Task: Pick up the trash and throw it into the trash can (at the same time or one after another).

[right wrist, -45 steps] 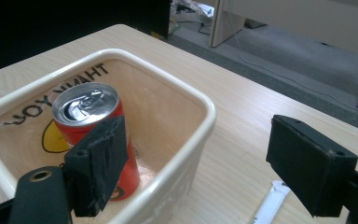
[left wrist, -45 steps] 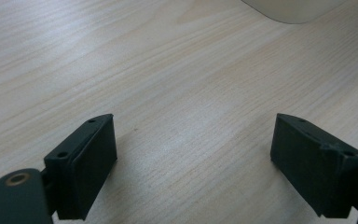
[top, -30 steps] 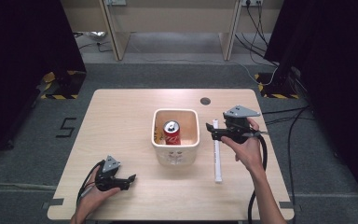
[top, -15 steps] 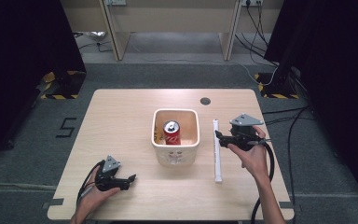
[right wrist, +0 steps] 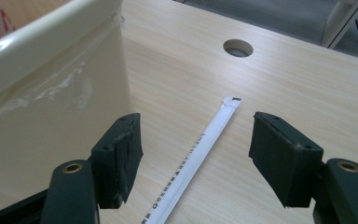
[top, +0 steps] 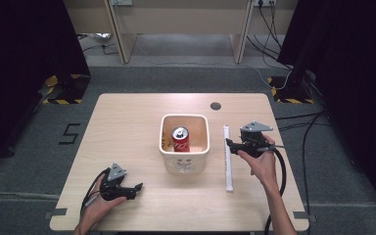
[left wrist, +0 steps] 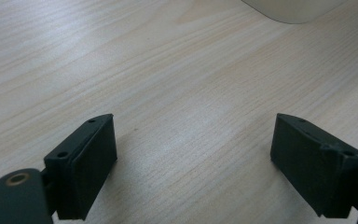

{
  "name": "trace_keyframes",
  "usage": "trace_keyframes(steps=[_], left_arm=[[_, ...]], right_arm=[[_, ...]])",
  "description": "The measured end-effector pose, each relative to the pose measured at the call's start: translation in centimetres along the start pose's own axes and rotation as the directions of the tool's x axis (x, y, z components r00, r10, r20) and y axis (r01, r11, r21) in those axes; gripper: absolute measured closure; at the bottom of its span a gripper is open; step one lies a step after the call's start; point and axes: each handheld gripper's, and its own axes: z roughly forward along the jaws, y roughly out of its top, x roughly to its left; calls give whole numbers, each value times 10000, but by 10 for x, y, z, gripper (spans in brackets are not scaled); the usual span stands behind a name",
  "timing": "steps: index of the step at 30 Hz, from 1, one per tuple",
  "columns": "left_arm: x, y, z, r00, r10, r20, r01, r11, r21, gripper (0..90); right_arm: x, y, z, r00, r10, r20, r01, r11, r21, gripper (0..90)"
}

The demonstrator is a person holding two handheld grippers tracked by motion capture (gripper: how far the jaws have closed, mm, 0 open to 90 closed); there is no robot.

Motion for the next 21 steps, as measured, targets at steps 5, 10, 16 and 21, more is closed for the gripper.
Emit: trace_keyframes(steps=[5,10,16,21], left_arm=[[0,0,0,10000,2,-1,-2,10000,-1,137],[0,0,0,10000,2,-1,-2,10000,0,137],[0,0,0,10000,0,-1,0,10000,-1,137],[0,0,0,10000,-10,1,10,10000,-3,137]], right_arm=[[-3,-4,14,9997,248,-17,-247,9994,236,371],[-6,-13,30,9985,533,-95,-527,9972,537,395],[-4,-15,50,9978,656,-25,-651,9945,819,406],[-1,-19,67,9971,759,50,-760,9912,1088,425]])
